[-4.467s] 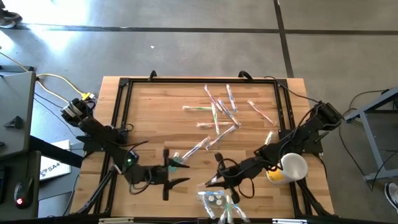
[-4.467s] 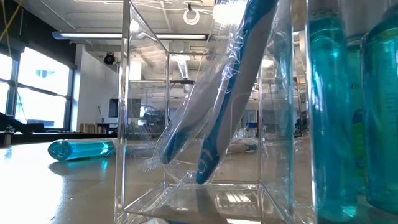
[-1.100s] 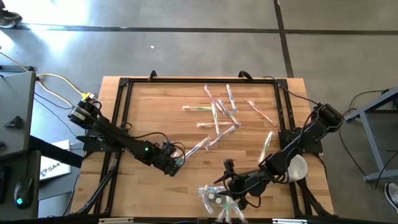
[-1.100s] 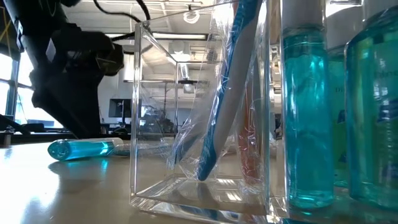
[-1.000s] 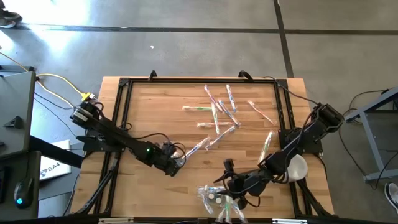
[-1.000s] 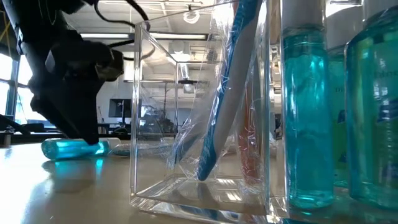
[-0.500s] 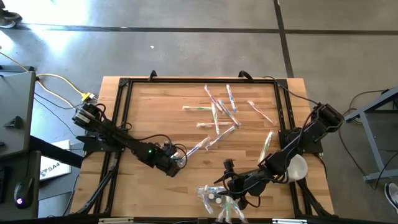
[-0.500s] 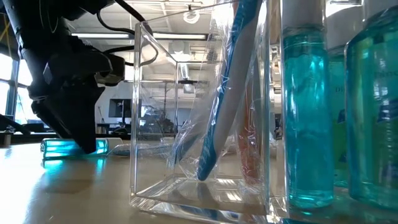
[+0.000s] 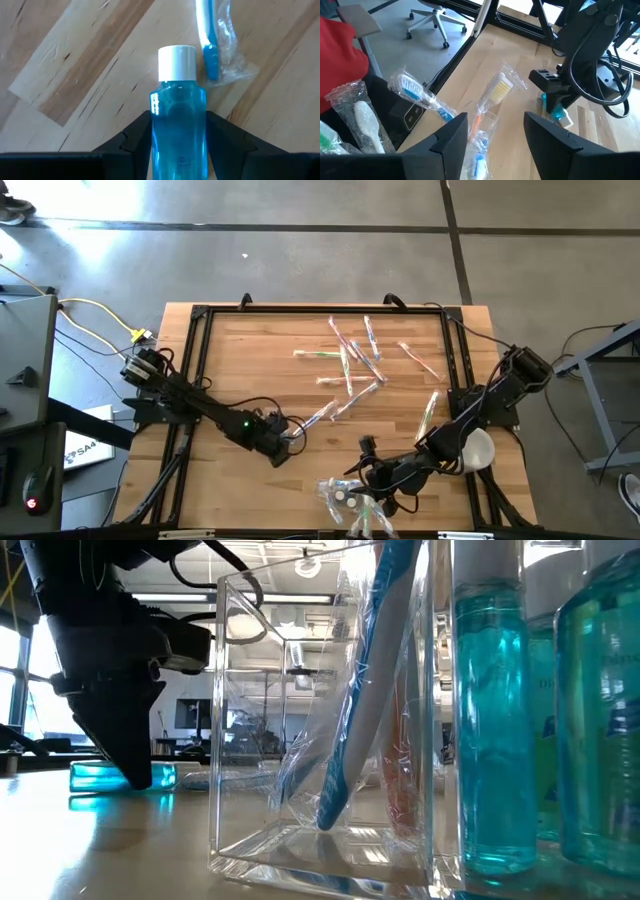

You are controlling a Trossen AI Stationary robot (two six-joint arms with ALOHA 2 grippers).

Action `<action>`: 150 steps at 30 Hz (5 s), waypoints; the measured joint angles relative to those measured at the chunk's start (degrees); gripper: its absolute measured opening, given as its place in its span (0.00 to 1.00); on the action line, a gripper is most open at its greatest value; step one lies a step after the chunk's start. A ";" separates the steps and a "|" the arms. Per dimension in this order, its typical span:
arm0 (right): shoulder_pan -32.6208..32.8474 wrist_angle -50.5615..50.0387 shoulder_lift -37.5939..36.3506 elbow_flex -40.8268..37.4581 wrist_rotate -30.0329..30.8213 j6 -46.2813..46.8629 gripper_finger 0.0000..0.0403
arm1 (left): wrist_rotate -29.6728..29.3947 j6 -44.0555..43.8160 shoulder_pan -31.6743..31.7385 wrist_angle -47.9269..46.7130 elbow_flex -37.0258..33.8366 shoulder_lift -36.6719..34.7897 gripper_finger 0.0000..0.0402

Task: Pick & Place toothbrushing station
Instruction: Put the mouthwash into the transparent organizer

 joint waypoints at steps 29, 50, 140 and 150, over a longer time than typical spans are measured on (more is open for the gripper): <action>-2.33 15.23 0.04 0.07 14.38 3.07 0.46 | -57.67 48.81 -15.00 3.15 25.68 1.78 0.37; -7.03 11.20 0.07 0.04 14.38 10.15 0.73 | -73.06 76.03 -15.89 19.76 25.65 10.51 0.37; 6.28 -6.75 -9.20 0.00 8.21 11.69 0.22 | -72.16 80.25 -23.16 15.35 25.63 9.00 0.82; 11.72 -13.72 -9.25 0.00 13.19 15.86 0.22 | -72.19 78.48 -24.43 15.19 25.65 7.84 0.82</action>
